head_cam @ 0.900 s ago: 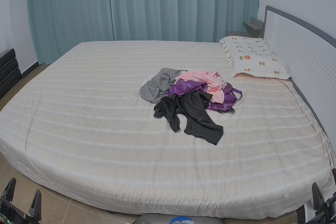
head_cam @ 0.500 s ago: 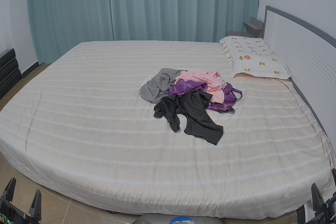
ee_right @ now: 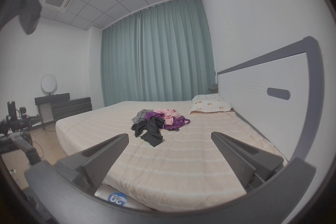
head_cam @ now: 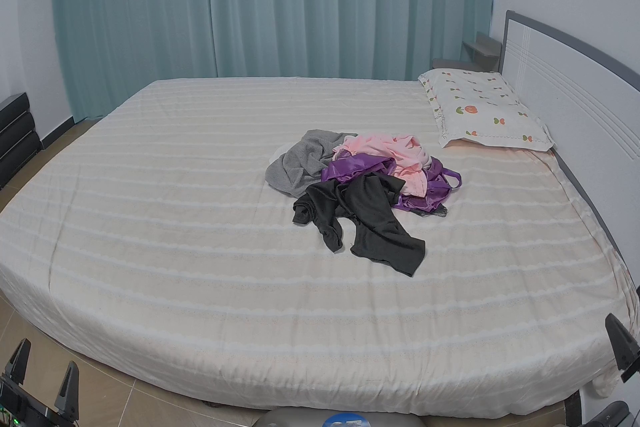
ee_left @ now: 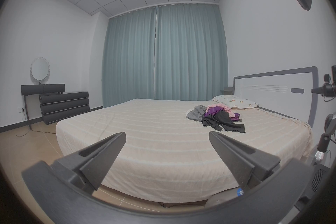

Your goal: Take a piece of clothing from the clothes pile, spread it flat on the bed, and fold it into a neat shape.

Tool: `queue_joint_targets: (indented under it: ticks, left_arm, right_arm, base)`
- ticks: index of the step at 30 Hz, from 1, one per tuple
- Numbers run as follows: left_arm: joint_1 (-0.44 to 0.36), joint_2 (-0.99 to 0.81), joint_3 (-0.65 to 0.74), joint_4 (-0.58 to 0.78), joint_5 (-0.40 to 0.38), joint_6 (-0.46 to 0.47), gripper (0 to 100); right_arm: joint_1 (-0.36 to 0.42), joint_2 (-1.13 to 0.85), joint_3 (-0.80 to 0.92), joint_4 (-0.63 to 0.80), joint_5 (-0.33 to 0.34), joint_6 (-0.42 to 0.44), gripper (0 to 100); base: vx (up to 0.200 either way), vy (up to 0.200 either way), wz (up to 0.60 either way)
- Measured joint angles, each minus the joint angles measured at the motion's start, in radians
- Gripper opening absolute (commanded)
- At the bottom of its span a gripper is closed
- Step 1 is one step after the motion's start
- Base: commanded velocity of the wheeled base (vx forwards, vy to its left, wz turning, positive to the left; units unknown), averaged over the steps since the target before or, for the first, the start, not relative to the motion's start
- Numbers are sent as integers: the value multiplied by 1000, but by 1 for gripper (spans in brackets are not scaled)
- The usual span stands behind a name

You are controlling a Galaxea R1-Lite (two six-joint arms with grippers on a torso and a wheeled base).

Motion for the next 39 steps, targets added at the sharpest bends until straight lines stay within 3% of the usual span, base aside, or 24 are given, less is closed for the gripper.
queue_joint_targets:
  ticks: [20, 31, 39]
  left_arm:
    - [0, 0, 0, 0, 0, 0, 100]
    - [0, 0, 0, 0, 0, 0, 100]
    - [0, 0, 0, 0, 0, 0, 100]
  right_arm:
    - [90, 965, -197, -434, 40, 171, 100]
    - [179, 1529, -506, -547, 29, 321, 100]
    - [256, 1885, -826, -529, 23, 457, 100]
  base:
    - [0, 0, 0]
    - [0, 0, 0]
    - [0, 0, 0]
